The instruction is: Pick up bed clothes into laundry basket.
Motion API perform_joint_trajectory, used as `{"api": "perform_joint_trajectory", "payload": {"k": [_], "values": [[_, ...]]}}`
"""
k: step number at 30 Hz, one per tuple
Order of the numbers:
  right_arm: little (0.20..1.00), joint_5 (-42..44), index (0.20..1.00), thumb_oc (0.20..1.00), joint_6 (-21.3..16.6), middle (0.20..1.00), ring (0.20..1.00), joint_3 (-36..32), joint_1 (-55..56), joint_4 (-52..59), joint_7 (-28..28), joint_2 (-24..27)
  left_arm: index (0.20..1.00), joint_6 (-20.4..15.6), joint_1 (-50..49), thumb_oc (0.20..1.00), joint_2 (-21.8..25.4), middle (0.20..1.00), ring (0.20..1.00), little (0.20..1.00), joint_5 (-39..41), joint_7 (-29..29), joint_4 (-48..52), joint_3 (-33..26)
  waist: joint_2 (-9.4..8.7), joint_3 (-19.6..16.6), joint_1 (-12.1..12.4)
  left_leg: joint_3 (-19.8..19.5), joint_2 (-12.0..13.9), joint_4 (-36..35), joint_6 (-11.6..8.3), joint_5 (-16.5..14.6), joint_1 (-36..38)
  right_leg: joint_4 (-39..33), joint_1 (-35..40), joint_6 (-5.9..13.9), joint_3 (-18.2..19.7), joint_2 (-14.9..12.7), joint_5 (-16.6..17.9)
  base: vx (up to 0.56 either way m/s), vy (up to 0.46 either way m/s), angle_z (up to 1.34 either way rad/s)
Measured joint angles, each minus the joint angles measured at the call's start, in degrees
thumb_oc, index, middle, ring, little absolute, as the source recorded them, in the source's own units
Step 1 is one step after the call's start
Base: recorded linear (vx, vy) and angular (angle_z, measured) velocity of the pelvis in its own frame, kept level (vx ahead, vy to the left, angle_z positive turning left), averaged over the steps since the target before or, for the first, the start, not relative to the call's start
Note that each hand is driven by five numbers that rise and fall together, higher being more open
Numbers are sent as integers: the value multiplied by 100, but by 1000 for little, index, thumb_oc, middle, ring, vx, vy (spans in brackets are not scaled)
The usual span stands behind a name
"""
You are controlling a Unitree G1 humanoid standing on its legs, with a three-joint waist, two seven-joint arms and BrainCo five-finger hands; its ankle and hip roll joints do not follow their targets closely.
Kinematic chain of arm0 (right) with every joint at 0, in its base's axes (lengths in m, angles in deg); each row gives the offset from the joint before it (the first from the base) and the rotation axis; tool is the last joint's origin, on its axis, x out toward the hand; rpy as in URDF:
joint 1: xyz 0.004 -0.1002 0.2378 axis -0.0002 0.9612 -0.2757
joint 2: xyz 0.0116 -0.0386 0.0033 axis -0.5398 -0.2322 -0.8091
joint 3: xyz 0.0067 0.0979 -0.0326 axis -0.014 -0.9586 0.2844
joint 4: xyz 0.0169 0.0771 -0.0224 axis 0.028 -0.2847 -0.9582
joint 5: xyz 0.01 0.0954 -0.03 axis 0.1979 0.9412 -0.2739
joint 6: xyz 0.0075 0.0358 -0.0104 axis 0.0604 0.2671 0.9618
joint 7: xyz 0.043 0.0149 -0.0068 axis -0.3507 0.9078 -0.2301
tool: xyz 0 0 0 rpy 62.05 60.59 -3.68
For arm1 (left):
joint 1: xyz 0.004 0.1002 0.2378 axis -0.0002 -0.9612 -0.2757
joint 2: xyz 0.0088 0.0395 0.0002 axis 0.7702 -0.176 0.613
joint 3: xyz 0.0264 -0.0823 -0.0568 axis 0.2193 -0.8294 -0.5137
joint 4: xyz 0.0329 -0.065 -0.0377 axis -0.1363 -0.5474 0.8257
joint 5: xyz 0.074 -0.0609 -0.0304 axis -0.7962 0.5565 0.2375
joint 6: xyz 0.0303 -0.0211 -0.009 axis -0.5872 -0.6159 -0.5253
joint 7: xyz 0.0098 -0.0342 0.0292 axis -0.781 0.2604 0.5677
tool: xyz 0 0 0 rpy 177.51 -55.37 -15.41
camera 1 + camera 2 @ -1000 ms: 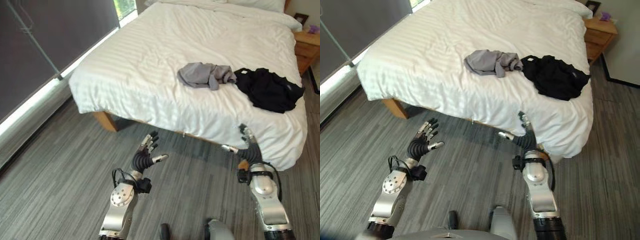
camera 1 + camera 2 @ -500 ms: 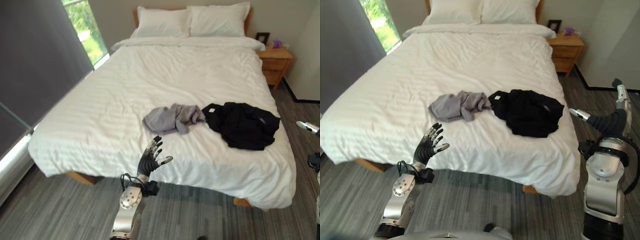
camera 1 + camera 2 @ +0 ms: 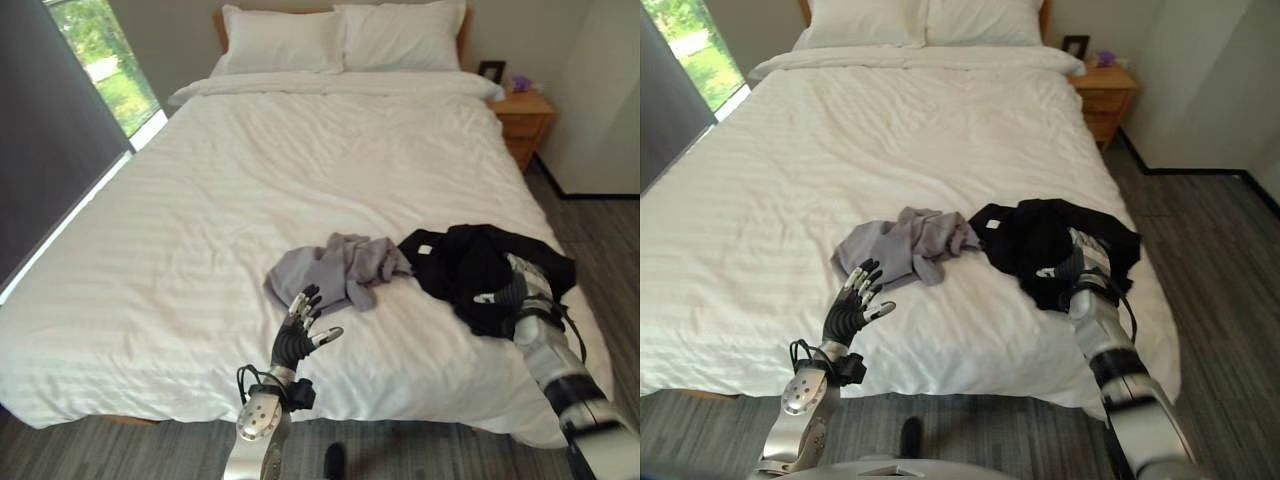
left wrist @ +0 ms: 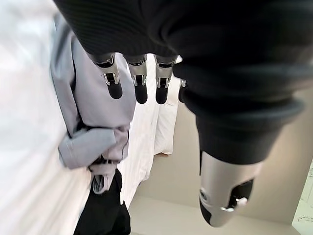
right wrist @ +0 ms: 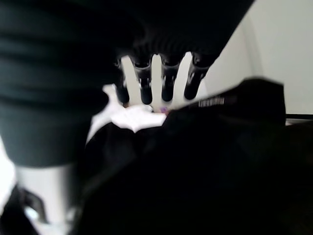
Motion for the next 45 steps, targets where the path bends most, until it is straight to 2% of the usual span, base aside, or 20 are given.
{"api": "perform_joint_trajectory", "payload": {"k": [2,3,7,12,14,18,19,20,22,23,25,29,33,34,36,38,40,42,44,45], "values": [[1000,-133,1000,1000,-111,1000,1000,270,-633,-1175,713,-332,1000,-6,-34,1000,117,1000,1000,1000,1,-12,45,-32,6,24,165,-32,-39,-1,30,-62,51,88,4,16,14,-46,-32,57,33,8],[1000,-145,1000,1000,-112,1000,1000,270,-696,-1201,839,-353,1000,-6,-45,1000,151,1000,1000,1000,1,-11,55,-34,9,31,195,-47,-62,-2,32,-63,40,87,10,17,13,-54,-32,64,44,16],[1000,-227,1000,1000,-245,1000,1000,507,-1254,-2287,2385,-474,1000,-34,-230,1000,341,1000,1000,1000,4,-12,70,166,-6,156,238,-78,-110,-9,19,-78,-152,-73,-31,55,-22,-55,-71,39,40,10],[1000,-217,1000,1000,-77,1000,1000,764,-1354,-3019,2819,-445,1000,-47,-377,1000,411,1000,1000,1000,28,10,268,216,27,291,177,-110,-102,-9,15,-5,-523,-142,-324,42,-109,-12,-59,-10,24,6],[1000,-201,1000,1000,-75,1000,1000,693,-1466,-3276,2951,-142,1000,-136,-191,1000,607,1000,1000,1000,59,46,477,428,126,355,215,-297,-64,-4,20,102,-862,59,-668,27,-322,77,-70,-93,-25,43],[1000,33,1000,1000,-103,1000,1000,648,-1806,-3332,3088,327,1000,-337,-22,1000,782,1000,1000,1000,72,31,502,540,149,512,307,-454,101,133,-50,234,-1575,542,-1514,-56,-520,221,-270,-88,-23,20],[937,136,937,937,-103,937,937,561,-1944,-3328,3086,429,1000,-332,56,1000,848,1000,1000,1000,71,24,438,586,106,557,305,-481,102,55,-124,321,-1718,341,-1539,-68,-536,247,-273,-40,-21,16],[200,269,200,200,-104,200,200,470,-2033,-3330,3046,450,1000,-331,69,1000,844,1000,1000,1000,73,1,355,593,116,602,324,-478,151,5,-152,375,-1757,277,-1589,-96,-529,305,-207,-39,-24,4],[200,371,200,200,-126,200,200,291,-2030,-3373,2917,410,1000,-332,4,1000,879,1000,1000,1000,72,-3,326,602,102,620,303,-476,182,5,-159,373,-1770,286,-1603,-101,-523,334,-206,-3,-14,-6],[200,573,200,200,-158,200,200,-132,-2038,-3349,2688,451,1000,-384,-37,1000,1066,1000,1000,1000,72,1,349,612,103,623,315,-460,205,4,-167,367,-1773,285,-1615,-103,-512,350,-205,32,-3,-7],[200,708,200,200,-197,200,200,-242,-2007,-3258,2566,512,1000,-437,-76,1000,1246,1000,1000,1000,73,-15,361,557,103,622,310,-432,214,3,-191,346,-1757,284,-1601,-116,-483,348,-196,29,10,-6],[200,853,200,200,-294,200,200,-498,-1692,-2372,1976,999,1000,-475,21,1000,1933,1000,1000,1000,71,-75,723,198,89,634,316,-358,170,1,-183,339,-1571,308,-1430,-120,-420,283,-191,55,63,-1],[200,956,200,200,-275,200,200,-408,-1252,-934,1203,1351,1000,-501,544,1000,2818,1000,1000,1000,52,-321,1399,-584,80,653,198,-1,173,1,-27,226,-1080,463,-1116,-112,-168,176,-198,47,80,-26],[200,954,200,200,-252,200,200,-404,-1299,-353,950,1616,1000,-505,1043,1000,3231,1000,1000,1000,-24,-458,1446,-871,68,657,98,136,185,-3,-14,180,-945,446,-1043,-93,-55,150,-202,15,77,-41],[200,979,200,200,-165,200,200,-456,-1350,358,715,1902,1000,-493,1542,1000,3213,1000,1000,1000,-98,-636,1431,-1339,50,656,-106,246,187,-4,-38,118,-834,363,-932,-58,65,137,-181,55,88,-36],[200,1143,200,200,139,200,200,-725,-1227,2057,351,2348,1000,-241,2134,1000,2977,1000,1000,1000,-483,-953,909,-1673,35,645,-424,438,216,-4,22,71,-697,353,-890,-34,263,110,-137,38,54,-44],[200,1156,200,200,118,200,200,-917,-1258,2455,318,2500,1000,65,2297,1000,3003,1000,1000,1000,-667,-1099,469,-1633,-78,620,-508,582,226,-6,28,76,-606,368,-877,-18,389,145,-107,49,65,-52],[200,1218,200,200,432,200,200,-1436,-783,3523,-57,2751,1000,222,2601,1000,3049,1000,1000,1000,-1094,-1170,-74,-1413,-160,598,-728,672,293,-6,22,41,-558,284,-823,-48,477,137,-54,29,35,-19],[200,1196,200,200,473,200,200,-1692,-563,4422,-282,2830,1000,672,2794,1000,3126,1000,1000,1000,-1550,-1263,-947,-1420,-186,579,-886,749,332,-6,62,13,-506,287,-837,-61,580,154,-45,47,42,-32],[200,1184,200,200,602,200,200,-1864,-393,5043,-656,2968,1000,1080,2861,1000,3135,1000,1000,1000,-2111,-1390,-2032,-1264,-198,493,-1201,885,351,-7,93,-8,-433,285,-828,-65,710,130,-28,95,71,-48]]}}
